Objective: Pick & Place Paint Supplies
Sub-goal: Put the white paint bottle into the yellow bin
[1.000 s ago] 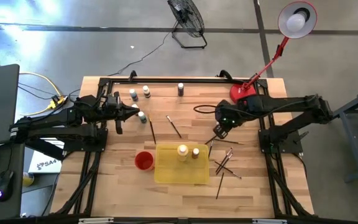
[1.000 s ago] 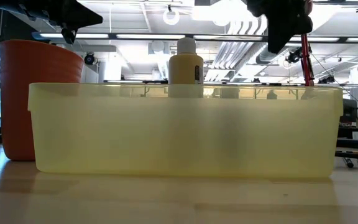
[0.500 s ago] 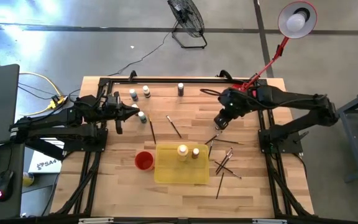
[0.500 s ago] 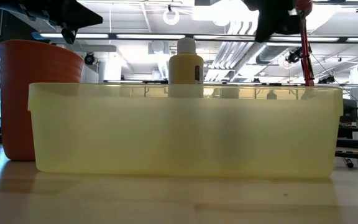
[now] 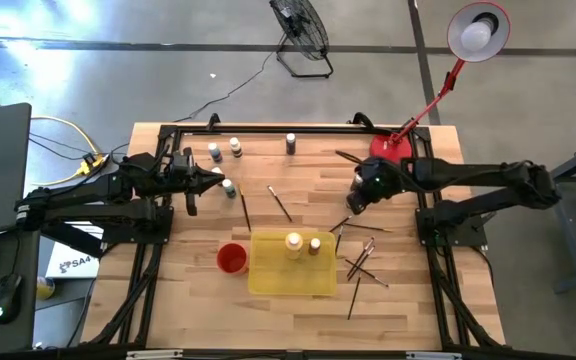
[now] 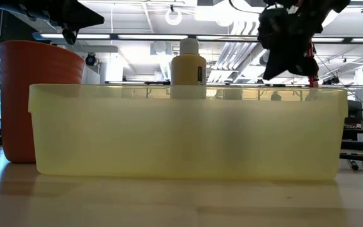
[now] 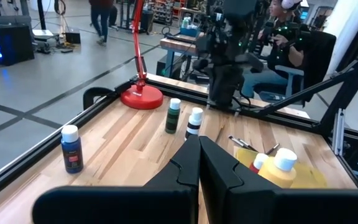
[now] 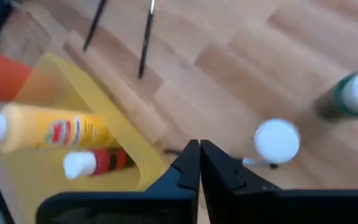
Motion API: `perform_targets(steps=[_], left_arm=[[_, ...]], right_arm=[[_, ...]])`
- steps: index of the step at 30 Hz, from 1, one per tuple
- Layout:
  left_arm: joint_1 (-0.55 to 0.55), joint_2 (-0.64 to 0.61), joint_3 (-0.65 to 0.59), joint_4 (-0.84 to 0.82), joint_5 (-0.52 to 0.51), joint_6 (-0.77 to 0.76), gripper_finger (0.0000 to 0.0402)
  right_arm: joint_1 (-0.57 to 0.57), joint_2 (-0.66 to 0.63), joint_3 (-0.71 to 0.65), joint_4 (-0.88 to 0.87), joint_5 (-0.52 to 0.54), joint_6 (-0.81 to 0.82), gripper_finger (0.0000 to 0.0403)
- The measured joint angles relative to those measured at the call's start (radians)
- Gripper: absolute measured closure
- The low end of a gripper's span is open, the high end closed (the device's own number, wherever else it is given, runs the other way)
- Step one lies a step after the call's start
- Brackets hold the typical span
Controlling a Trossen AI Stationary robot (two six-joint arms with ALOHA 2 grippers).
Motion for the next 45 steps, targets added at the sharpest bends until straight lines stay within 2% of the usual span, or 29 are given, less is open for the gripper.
perform_targets(steps=[6, 9, 14, 19, 24, 31, 39, 45], left_arm=[[0.0, 0.0, 0.0, 0.001, -0.001, 0.0, 0.0402], [0.0, 0.0, 0.0, 0.0, -0.001, 0.0, 0.0402], [0.0, 0.0, 0.0, 0.0, -0.004, 0.0, 0.0402], [0.0, 0.0, 0.0, -0.002, -0.039, 0.0, 0.0402], [0.0, 0.0, 0.0, -0.002, -0.063, 0.0, 0.0402], [0.0, 0.0, 0.0, -0.006, -0.067, 0.0, 0.0402], [0.0, 0.0, 0.0, -0.006, -0.067, 0.0, 0.0402], [0.0, 0.0, 0.0, -0.006, -0.071, 0.0, 0.0402]], right_arm=[[-0.002, -0.002, 0.024, -0.071, 0.016, 0.094, 0.0398], [-0.009, 0.004, 0.026, -0.118, 0.007, 0.106, 0.0382], [-0.008, 0.004, 0.026, -0.178, 0.026, 0.11, 0.0324], [-0.008, 0.006, 0.026, -0.179, 0.076, 0.184, 0.0259], [0.0, 0.023, 0.026, -0.181, 0.125, 0.265, 0.0223], [0.05, 0.092, 0.025, -0.117, 0.129, 0.303, 0.0225], [0.074, 0.115, 0.026, -0.144, 0.2, 0.349, 0.0229], [0.074, 0.109, 0.026, -0.145, 0.148, 0.362, 0.0229]])
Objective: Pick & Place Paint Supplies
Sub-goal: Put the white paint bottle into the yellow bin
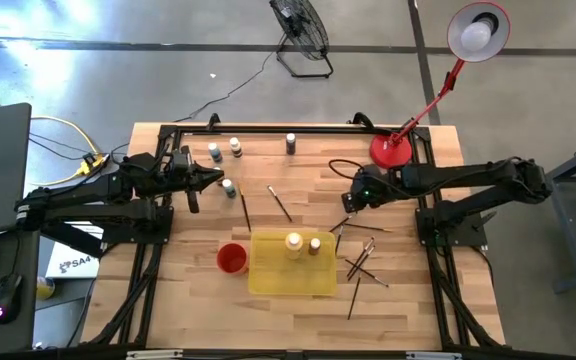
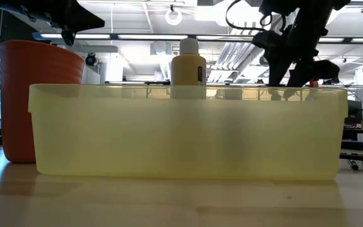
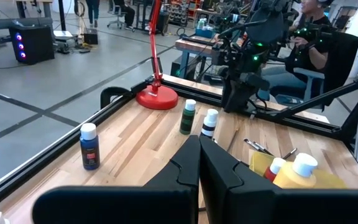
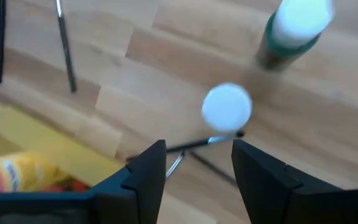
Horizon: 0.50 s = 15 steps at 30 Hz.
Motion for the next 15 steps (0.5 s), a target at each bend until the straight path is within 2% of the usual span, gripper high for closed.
perform_targets(steps=[3, 6, 15], left_arm=[[0.0, 0.0, 0.0, 0.0, 0.0, 0.0, 0.0402], [0.0, 0.0, 0.0, 0.0, -0.001, 0.0, 0.0402], [0.0, 0.0, 0.0, 0.0, -0.001, 0.0, 0.0402]], right_arm=[[0.001, -0.009, 0.014, -0.005, -0.061, 0.004, 0.0229], [0.018, -0.017, 0.06, -0.005, -0.078, 0.001, 0.0229], [0.078, -0.021, 0.229, -0.058, 0.075, -0.047, 0.0229]])
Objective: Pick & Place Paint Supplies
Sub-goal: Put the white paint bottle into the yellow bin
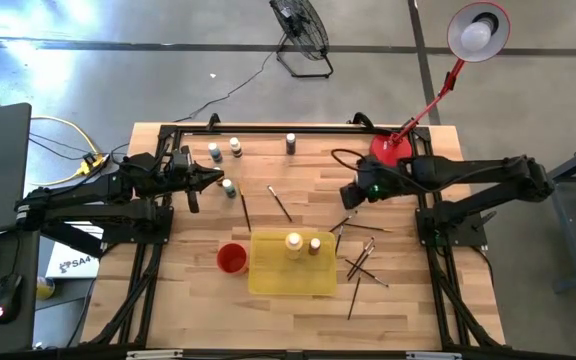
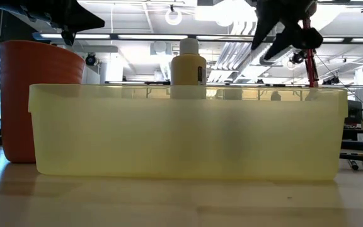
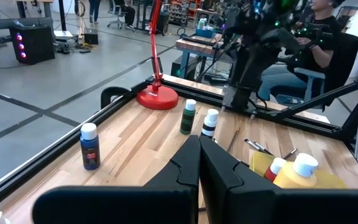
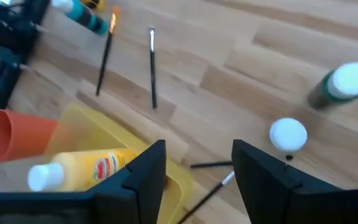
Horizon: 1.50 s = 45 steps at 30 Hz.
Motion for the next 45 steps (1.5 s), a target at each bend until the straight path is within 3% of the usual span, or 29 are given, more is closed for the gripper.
perform_targets(steps=[8, 19, 33, 39, 45], left_arm=[[0.0, 0.0, 0.0, -0.007, -0.001, 0.0, 0.0402], [0.0, 0.0, 0.0, -0.068, -0.008, 0.0, 0.0402], [0.0, 0.0, 0.0, -0.067, -0.009, 0.0, 0.0402], [0.0, 0.0, 0.0, -0.067, -0.009, 0.0, 0.0402], [0.0, 0.0, 0.0, -0.066, -0.009, 0.0, 0.0402]], right_arm=[[0.086, 0.0, 0.021, 0.0, 0.106, 0.064, 0.0229], [0.092, 0.097, 0.021, 0.043, 0.129, 0.07, 0.0229], [-0.009, 0.107, 0.021, 0.049, -0.086, -0.171, 0.0229], [-0.023, 0.107, 0.021, 0.078, -0.112, -0.328, 0.0229], [-0.02, 0.107, 0.021, 0.122, -0.108, -0.35, 0.0229]])
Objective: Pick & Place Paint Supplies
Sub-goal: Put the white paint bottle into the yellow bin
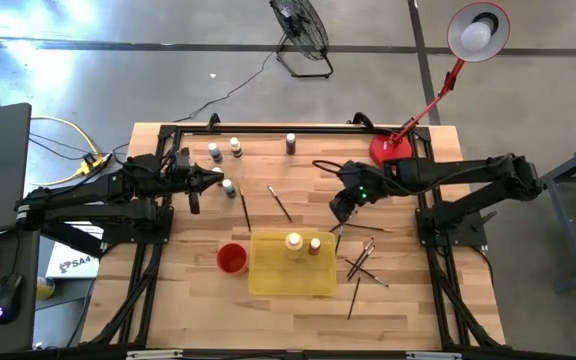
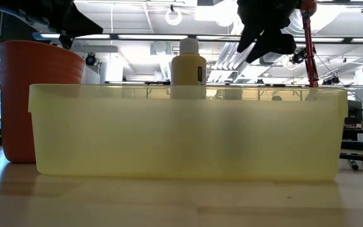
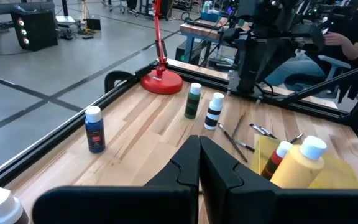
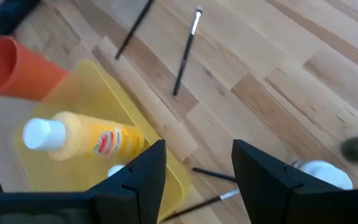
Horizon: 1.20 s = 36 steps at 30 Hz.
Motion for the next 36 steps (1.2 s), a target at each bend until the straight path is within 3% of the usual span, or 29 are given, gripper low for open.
perform_targets(steps=[3, 10, 17, 28, 36], left_arm=[[0.0, 0.0, 0.0, 0.0, 0.0, 0.0, 0.0402], [0.0, 0.0, 0.0, -0.001, 0.0, 0.0, 0.0402], [0.0, 0.0, 0.0, -0.001, 0.001, 0.0, 0.0402], [0.0, 0.0, 0.0, -0.001, 0.001, 0.0, 0.0402], [0.0, 0.0, 0.0, -0.001, 0.001, 0.0, 0.0402]], right_arm=[[-0.001, 0.0, 0.0, 0.013, 0.005, 0.011, 0.0229], [-0.016, 0.0, 0.0, -0.035, 0.132, 0.198, 0.0229], [-0.055, 0.037, 0.0, -0.172, 0.141, 0.272, 0.0229], [-0.062, 0.028, 0.0, -0.114, 0.016, 0.27, 0.0229], [-0.059, 0.013, 0.0, -0.164, -0.1, 0.269, 0.0229]])
